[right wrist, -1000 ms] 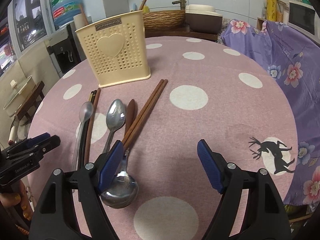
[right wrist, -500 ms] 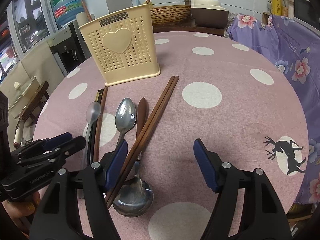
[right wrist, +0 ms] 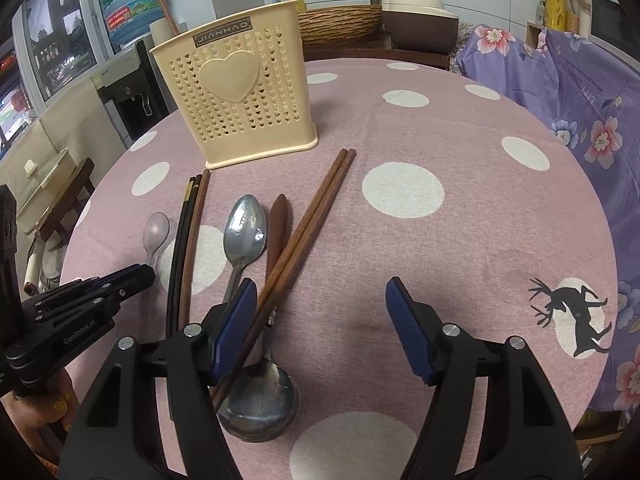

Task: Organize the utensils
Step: 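Move both tools back down toward the remaining utensils beside the caddy, then close the right tool on the wooden chopstick pair and pull one apart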

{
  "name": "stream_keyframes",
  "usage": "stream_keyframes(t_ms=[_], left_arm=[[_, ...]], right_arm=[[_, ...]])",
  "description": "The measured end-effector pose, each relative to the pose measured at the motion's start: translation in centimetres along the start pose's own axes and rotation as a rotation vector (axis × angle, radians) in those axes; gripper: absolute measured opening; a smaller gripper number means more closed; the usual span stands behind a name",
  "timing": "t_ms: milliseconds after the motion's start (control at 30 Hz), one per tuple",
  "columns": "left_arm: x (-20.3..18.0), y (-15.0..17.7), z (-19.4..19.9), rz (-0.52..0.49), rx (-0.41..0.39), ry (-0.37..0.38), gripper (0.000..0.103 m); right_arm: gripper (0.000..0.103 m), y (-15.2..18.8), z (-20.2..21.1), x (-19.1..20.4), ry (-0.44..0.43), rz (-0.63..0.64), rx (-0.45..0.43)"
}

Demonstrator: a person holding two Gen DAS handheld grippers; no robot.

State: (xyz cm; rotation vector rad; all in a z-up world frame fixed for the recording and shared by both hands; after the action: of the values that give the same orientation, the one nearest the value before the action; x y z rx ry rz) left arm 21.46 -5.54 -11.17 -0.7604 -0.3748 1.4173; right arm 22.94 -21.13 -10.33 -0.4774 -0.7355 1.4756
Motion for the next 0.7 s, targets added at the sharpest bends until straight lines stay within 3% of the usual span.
stream_keyframes(t_ms=[133, 233, 433, 533, 667, 700], left_arm=[[0.4, 0.0, 0.2, -0.001, 0.0, -0.002, 0.013], [0.4, 0.1, 0.3, -0.017, 0.001, -0.011, 0.013], [0.7, 0.1, 0.4, -0.011, 0.002, -0.002, 0.013], [0.6, 0.1, 0.3, -0.021, 0.0, -0.008, 0.013], [0.6, 0.1, 0.3, -0.021, -0.001, -0.009, 0.013], [0.6, 0.1, 0.3, -0.021, -0.001, -0.008, 0.013]], right_arm=[[0.063, -0.4, 0.1, 1.6, -0.023, 0.039, -0.006], [0.063, -0.3, -0.5, 1.9, 0.014, 0.064, 0.01], [0.053, 0.7, -2.3, 0.5, -0.022, -0.028, 0.098], [0.043, 0.7, -2.4, 0.7, -0.054, -0.055, 0.112], [0.02, 0.6, -2.7, 0.8, -0.085, -0.105, 0.131], [0.019, 0.6, -2.8, 0.8, -0.089, -0.118, 0.135]])
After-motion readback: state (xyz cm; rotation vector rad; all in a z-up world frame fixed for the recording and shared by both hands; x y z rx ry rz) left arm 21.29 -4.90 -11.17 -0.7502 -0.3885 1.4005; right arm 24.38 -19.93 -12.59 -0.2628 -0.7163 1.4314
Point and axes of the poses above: each gripper's, at about its wrist camera, not at the fingertips, and z roughly against the way its jaws point, x to its left, y to its underside, the point moved 6 cm from there along -z, roughly the way its jaws point, and after that the axes turned 4 degrees about -x, right-handed, at the moved point
